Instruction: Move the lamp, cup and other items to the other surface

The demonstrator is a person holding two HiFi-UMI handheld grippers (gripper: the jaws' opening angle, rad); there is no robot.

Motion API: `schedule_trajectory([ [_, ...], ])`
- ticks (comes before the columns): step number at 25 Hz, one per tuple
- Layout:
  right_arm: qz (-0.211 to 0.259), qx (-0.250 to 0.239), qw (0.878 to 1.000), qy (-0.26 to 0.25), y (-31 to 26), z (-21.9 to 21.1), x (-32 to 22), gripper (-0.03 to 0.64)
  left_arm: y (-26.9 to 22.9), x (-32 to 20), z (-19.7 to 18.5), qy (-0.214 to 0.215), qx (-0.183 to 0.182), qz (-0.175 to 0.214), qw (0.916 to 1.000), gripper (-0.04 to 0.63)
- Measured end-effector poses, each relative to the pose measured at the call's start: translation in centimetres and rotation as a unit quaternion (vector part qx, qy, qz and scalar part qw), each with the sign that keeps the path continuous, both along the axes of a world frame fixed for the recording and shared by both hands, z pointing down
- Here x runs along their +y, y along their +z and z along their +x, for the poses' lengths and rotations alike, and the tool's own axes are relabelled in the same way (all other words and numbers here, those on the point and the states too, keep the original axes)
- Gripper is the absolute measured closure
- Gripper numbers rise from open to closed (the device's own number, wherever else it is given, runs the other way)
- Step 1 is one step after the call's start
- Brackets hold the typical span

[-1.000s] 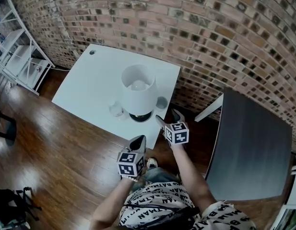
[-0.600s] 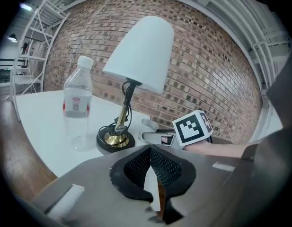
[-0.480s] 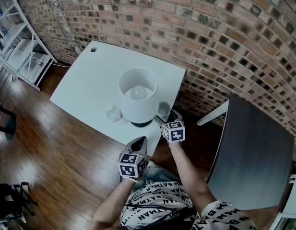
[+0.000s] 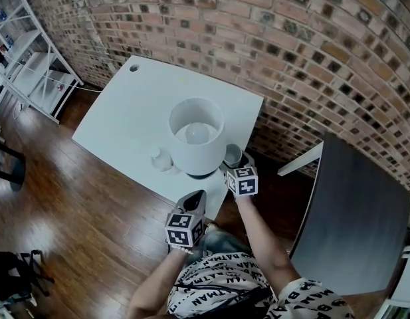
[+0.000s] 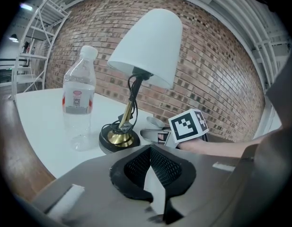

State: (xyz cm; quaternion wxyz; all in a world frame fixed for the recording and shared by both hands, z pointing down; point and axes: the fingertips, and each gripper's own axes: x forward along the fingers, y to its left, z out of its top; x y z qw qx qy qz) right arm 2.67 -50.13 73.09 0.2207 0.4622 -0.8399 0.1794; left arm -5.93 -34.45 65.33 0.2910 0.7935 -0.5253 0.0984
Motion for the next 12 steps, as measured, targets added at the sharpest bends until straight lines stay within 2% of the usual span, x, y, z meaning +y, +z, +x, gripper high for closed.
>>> schedule_trajectory([
  [6, 0.005, 0.002, 1.0, 0.003, 0.0, 0.1, -0.1, 0.282, 0.4, 0.2, -0.3, 0.003, 0.003, -0.005, 1.0, 0.595],
  [12, 0.009, 0.005, 1.0, 0.011, -1.2, 0.5, 0.9, 0.288, -0.3, 0.8, -0.6, 0.011, 0.004, -0.003, 0.9999, 0.595],
])
